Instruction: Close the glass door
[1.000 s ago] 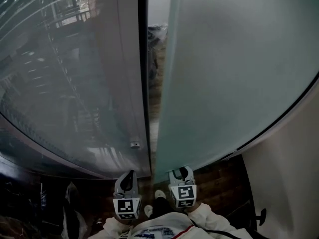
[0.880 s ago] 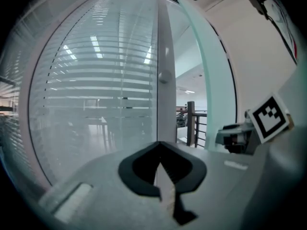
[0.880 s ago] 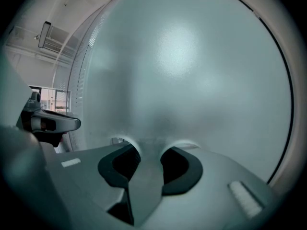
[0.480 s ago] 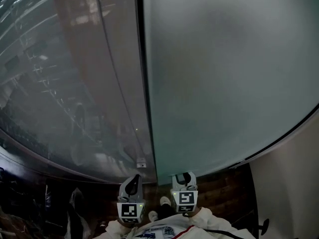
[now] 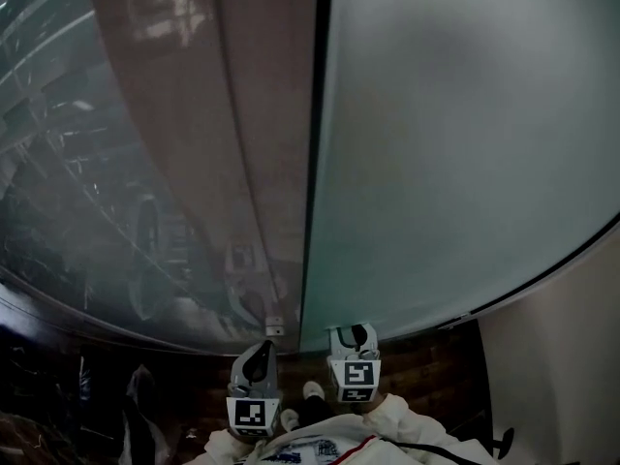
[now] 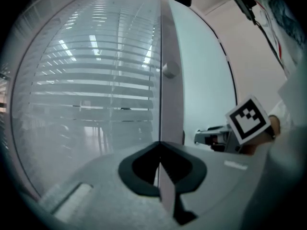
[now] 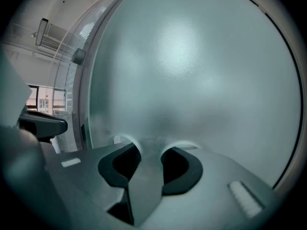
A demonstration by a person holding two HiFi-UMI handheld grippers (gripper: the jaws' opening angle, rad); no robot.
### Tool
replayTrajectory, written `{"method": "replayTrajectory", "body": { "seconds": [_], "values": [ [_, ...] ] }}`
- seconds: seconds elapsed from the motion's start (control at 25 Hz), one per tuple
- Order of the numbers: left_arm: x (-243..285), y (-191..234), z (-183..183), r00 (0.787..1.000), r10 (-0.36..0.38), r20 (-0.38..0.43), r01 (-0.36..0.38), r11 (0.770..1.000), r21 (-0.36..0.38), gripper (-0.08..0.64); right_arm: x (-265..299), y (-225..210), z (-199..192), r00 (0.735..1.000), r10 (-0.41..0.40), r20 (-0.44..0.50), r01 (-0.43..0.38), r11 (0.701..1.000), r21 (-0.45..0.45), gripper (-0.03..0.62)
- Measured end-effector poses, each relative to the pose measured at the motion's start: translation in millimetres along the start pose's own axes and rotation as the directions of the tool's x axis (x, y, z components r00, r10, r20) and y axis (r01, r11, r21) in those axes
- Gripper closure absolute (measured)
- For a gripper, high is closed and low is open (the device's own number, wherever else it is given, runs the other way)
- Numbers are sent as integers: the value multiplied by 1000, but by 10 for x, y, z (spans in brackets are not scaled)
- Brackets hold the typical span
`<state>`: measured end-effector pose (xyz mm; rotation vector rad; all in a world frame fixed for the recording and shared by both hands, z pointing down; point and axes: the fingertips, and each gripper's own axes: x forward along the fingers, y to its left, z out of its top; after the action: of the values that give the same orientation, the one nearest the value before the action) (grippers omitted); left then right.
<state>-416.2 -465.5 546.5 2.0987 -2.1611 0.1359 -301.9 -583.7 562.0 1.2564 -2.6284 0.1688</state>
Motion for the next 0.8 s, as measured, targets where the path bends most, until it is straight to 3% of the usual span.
{"method": "replayTrajectory", "body": {
  "seconds": [0.8],
  "values": [
    [30,-7,-72,1000,-9,-10,9,1000,-19,557,222,-111,-3,999,-38,-9,38,999,-8,471]
  ]
}}
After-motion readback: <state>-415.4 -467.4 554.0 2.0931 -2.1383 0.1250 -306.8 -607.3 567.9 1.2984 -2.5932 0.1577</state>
